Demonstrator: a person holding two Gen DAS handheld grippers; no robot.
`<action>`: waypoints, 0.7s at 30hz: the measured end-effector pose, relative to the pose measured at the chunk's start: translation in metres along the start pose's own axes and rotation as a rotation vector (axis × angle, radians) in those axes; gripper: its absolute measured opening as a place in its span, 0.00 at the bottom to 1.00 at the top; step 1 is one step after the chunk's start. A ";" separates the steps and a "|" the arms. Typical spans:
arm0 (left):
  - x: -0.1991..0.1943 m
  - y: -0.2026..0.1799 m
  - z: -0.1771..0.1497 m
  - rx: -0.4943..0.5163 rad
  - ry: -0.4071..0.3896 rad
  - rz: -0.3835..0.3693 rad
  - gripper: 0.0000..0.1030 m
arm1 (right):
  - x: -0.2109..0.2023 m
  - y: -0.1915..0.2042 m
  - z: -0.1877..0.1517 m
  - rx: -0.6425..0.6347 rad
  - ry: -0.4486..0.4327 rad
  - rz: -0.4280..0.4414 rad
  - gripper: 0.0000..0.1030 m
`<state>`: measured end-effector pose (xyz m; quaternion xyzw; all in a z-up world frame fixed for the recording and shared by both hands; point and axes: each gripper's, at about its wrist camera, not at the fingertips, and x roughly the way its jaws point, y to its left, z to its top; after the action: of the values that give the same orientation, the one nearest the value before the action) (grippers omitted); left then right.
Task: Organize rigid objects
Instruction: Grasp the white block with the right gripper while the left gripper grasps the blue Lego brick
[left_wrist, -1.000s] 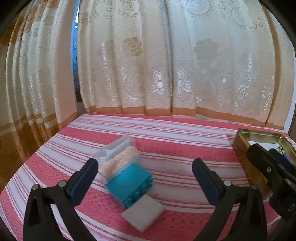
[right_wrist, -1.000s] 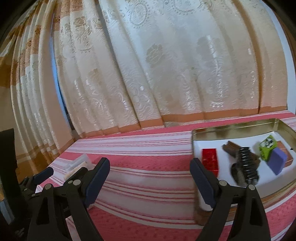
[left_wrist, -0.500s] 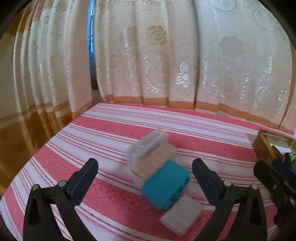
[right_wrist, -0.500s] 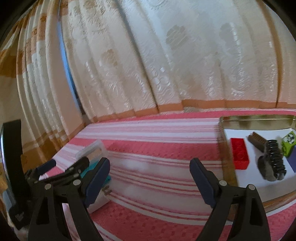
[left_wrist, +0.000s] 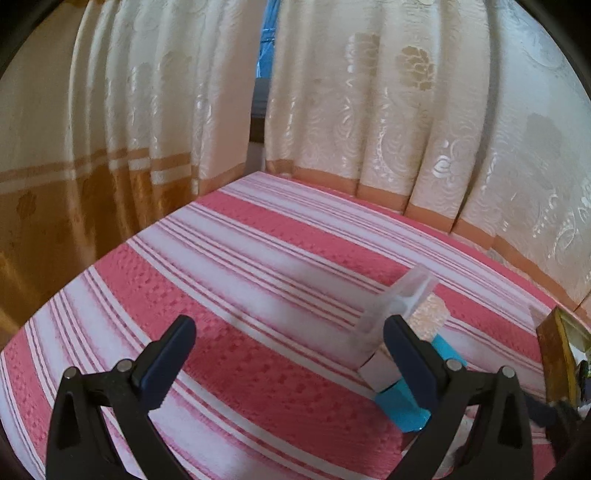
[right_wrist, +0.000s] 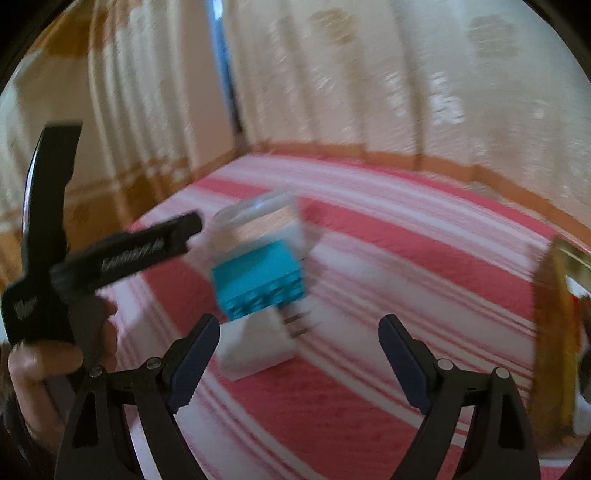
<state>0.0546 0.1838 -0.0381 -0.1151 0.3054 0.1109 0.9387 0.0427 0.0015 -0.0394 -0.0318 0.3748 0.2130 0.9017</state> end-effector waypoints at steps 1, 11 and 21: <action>0.001 0.000 0.000 -0.001 0.001 -0.003 1.00 | 0.006 0.004 0.000 -0.019 0.030 0.022 0.87; 0.001 -0.004 0.000 0.023 0.005 -0.008 1.00 | 0.027 0.017 -0.002 -0.073 0.129 0.049 0.60; -0.016 -0.019 -0.004 0.105 -0.067 -0.087 1.00 | 0.006 -0.023 -0.001 0.048 0.039 -0.020 0.49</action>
<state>0.0452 0.1627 -0.0285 -0.0752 0.2737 0.0575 0.9571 0.0554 -0.0176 -0.0472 -0.0180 0.3970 0.1944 0.8968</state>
